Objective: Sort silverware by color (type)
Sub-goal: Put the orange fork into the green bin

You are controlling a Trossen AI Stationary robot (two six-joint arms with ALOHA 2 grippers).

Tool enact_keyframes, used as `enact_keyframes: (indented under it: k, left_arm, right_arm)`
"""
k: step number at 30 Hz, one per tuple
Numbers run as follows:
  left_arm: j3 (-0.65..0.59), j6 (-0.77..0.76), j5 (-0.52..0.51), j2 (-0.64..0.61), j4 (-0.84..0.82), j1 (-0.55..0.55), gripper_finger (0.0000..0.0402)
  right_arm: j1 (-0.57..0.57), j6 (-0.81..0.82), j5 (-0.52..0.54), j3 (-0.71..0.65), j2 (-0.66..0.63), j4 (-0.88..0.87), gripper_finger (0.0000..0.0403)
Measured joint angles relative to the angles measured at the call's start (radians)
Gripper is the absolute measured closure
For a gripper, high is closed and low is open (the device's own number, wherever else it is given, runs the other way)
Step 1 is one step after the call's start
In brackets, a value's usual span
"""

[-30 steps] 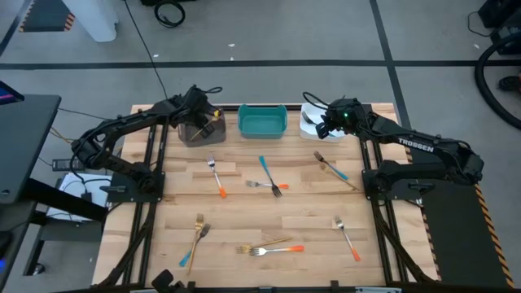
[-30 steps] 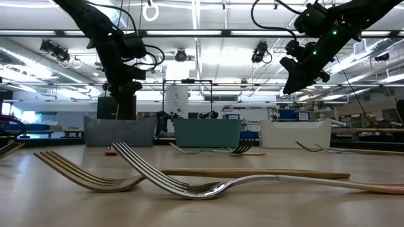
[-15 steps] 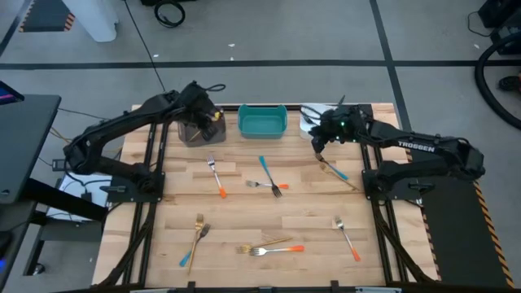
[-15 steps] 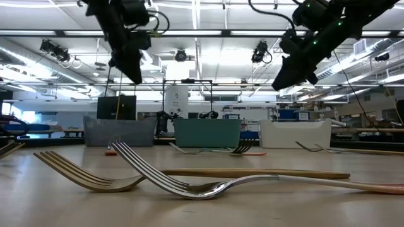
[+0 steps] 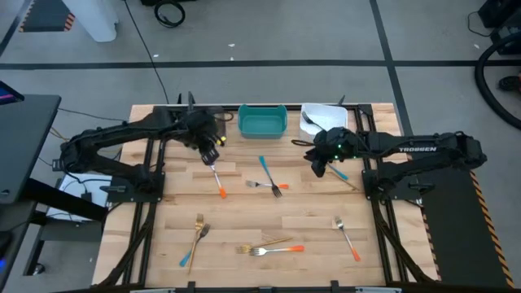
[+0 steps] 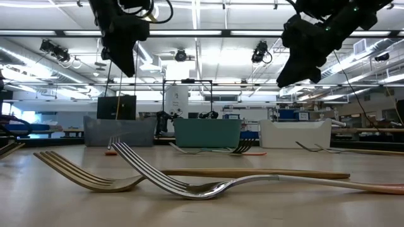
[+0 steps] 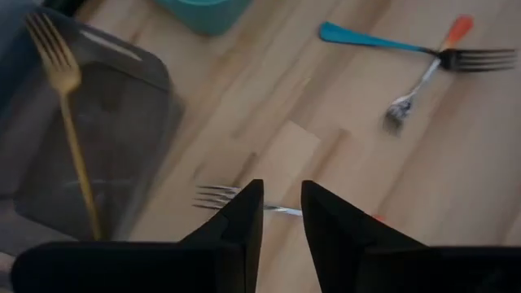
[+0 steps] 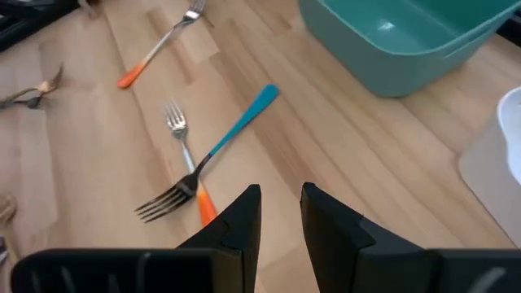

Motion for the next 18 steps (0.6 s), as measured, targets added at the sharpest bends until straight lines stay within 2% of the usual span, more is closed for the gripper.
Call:
enact_keyframes:
  k: [4,9,15,18]
  left_arm:
    - [0.000,-0.195,-0.027,0.000,-0.001,-0.055,0.0308]
    - [0.000,-0.377,-0.120,0.008,-0.002,-0.118,0.0308]
    - [-0.003,-0.698,-0.153,0.039,-0.035,-0.157,0.0308]
    - [-0.001,-0.829,-0.202,0.068,-0.044,-0.178,0.0308]
  right_arm:
    - [0.015,0.088,0.058,0.000,0.000,-0.009,0.0306]
    - [0.015,0.226,0.114,0.000,0.000,-0.037,0.0306]
    - [0.004,0.326,0.179,0.000,0.000,-0.050,0.0306]
    - [-0.010,0.352,0.192,0.000,0.000,-0.050,0.0306]
